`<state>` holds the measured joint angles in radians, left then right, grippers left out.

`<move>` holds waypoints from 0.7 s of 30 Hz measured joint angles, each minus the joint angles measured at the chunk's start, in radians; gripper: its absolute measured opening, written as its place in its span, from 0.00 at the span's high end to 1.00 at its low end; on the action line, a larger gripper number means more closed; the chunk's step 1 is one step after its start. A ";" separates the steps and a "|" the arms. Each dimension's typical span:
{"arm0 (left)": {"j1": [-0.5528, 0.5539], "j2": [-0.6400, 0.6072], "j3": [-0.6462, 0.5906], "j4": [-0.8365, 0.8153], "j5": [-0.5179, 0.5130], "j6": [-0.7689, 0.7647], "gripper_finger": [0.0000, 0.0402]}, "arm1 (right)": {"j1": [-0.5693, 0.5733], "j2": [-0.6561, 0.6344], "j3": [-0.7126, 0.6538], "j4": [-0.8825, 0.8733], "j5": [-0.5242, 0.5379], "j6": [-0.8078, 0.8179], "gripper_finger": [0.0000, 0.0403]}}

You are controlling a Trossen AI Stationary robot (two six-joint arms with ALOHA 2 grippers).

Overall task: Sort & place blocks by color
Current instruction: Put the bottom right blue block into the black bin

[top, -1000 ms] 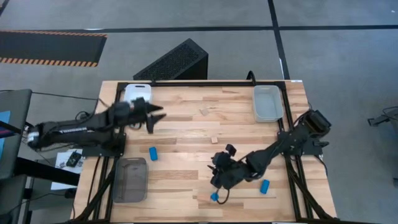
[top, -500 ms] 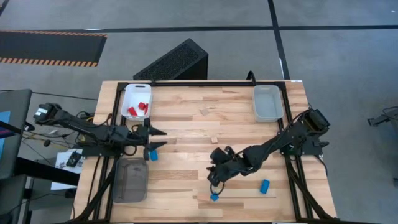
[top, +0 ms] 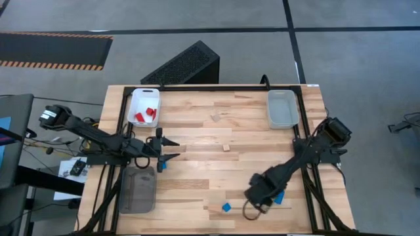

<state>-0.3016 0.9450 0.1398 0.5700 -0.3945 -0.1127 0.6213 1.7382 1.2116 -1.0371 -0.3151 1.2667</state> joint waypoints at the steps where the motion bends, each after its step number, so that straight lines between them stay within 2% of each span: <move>1: 0.000 0.016 0.000 0.019 0.005 0.004 0.53 | 0.013 0.000 -0.001 -0.036 -0.010 -0.023 0.51; 4: 0.000 0.054 0.000 0.071 0.006 0.027 0.53 | 0.056 0.000 -0.001 -0.086 -0.005 -0.174 0.51; 11: 0.000 0.078 0.001 0.174 0.006 0.156 0.53 | 0.172 0.000 -0.001 -0.085 0.044 -0.738 0.51; 21: 0.000 0.078 0.002 0.188 0.006 0.251 0.53 | 0.263 0.057 -0.001 -0.190 0.188 -1.128 0.50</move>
<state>-0.3016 1.0233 0.1417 0.7582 -0.3885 0.1383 0.8840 1.7955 1.2106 -1.2270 -0.1275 0.1389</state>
